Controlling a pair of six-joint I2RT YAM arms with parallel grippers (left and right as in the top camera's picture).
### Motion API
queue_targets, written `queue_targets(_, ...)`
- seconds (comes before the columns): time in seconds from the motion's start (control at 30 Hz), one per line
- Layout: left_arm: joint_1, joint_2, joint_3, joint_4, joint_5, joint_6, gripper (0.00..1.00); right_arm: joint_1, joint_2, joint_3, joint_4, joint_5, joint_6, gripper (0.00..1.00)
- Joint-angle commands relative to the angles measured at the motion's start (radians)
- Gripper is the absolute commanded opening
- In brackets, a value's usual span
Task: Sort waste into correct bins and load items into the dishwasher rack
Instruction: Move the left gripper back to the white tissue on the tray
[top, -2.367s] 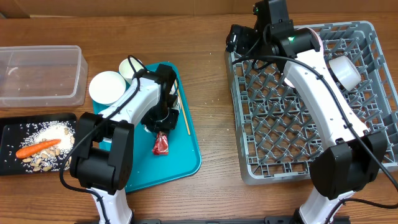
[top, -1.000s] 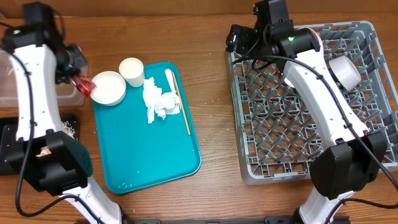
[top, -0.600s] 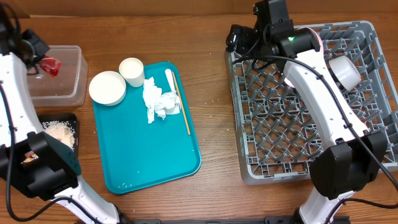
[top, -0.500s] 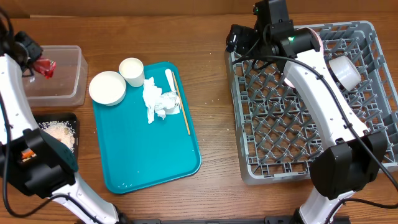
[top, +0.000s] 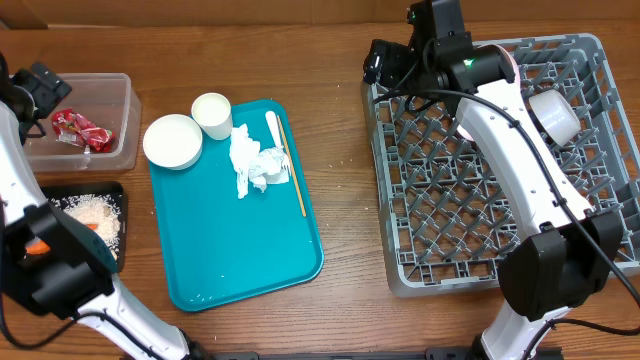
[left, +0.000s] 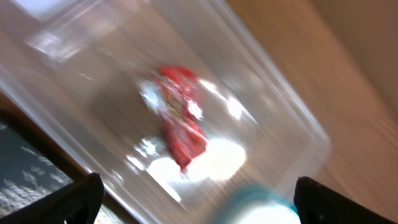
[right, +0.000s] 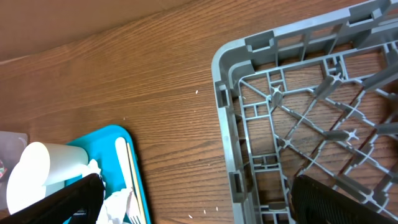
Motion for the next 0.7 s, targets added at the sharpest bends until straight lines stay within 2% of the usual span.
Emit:
queue_targets(0.0,-0.053,-0.111,0.037,-0.061,0.311,0.035,1.00,0.000,-0.018,0.016,0.005,0.010,0.002,1.00)
queue_targets(0.1,-0.141,-0.115,0.036,-0.164,0.418,0.134,1.00,0.000,-0.018,0.016,0.005,0.010,0.002,1.00)
queue_targets(0.2,-0.258,-0.103,0.021,-0.262,0.387,0.225,0.97,0.000,-0.019,0.016,0.005,0.010,0.002,1.00)
queue_targets(0.27,-0.357,-0.086,0.012,-0.324,0.307,0.233,0.97,0.000,-0.019,0.016,0.005,0.010,0.002,1.00)
queue_targets(0.33,-0.442,-0.066,0.003,-0.363,0.212,0.185,0.99,0.000,-0.018,0.016,0.005,0.010,0.002,1.00)
queue_targets(0.47,-0.582,-0.023,-0.030,-0.410,0.014,0.007,1.00,0.000,-0.019,0.016,0.005,0.010,0.002,1.00)
queue_targets(0.67,-0.685,0.011,-0.148,-0.328,-0.040,-0.168,1.00,0.000,-0.018,0.016,0.005,0.010,0.002,1.00)
